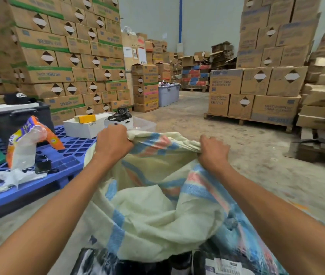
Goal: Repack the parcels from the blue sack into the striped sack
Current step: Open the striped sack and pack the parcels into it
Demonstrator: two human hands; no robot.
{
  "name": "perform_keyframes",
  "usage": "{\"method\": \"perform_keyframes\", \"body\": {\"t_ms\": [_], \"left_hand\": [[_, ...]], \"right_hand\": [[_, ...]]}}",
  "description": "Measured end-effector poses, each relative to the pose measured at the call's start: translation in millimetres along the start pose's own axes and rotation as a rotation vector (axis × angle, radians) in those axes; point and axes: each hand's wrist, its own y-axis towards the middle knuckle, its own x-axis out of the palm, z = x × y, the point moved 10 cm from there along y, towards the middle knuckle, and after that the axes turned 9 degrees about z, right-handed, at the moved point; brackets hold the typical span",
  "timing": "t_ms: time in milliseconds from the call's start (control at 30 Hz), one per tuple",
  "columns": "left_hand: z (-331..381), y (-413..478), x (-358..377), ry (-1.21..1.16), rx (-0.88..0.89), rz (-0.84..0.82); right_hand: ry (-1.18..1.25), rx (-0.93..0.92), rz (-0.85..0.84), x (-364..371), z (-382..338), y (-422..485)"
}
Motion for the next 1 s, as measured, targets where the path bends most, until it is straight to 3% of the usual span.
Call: {"method": "perform_keyframes", "body": {"t_ms": [133,267,333,467,600,733,867,1000], "left_hand": [[13,-16,-13,0.027,0.318,0.083],[21,-52,13,0.102,0.494,-0.018],[13,-49,16,0.135,0.427,-0.022],[-28,-21,3,0.099,-0.005,0.005],[-82,-15,-17,0.005,-0.321,0.128],[-91,-26,-18,-0.064,-0.328,0.212],[-77,-28,-1,-0.133,-0.283,0.148],[-89,-23,12,-0.251,-0.294,0.099]], "right_hand": [[0.169,0.014,0.032,11,4,-11],[0.311,0.021,-0.074,29,5,-22],[0.210,0.024,-0.214,42,1,-25],[0.107,-0.009,-0.357,53,-11,-24],[0.233,-0.006,-0.158,37,-3,-21],[0.421,0.066,0.052,9,5,-5],[0.467,0.074,0.149,-8,6,-1],[0.526,-0.070,0.032,6,5,-1]]}}
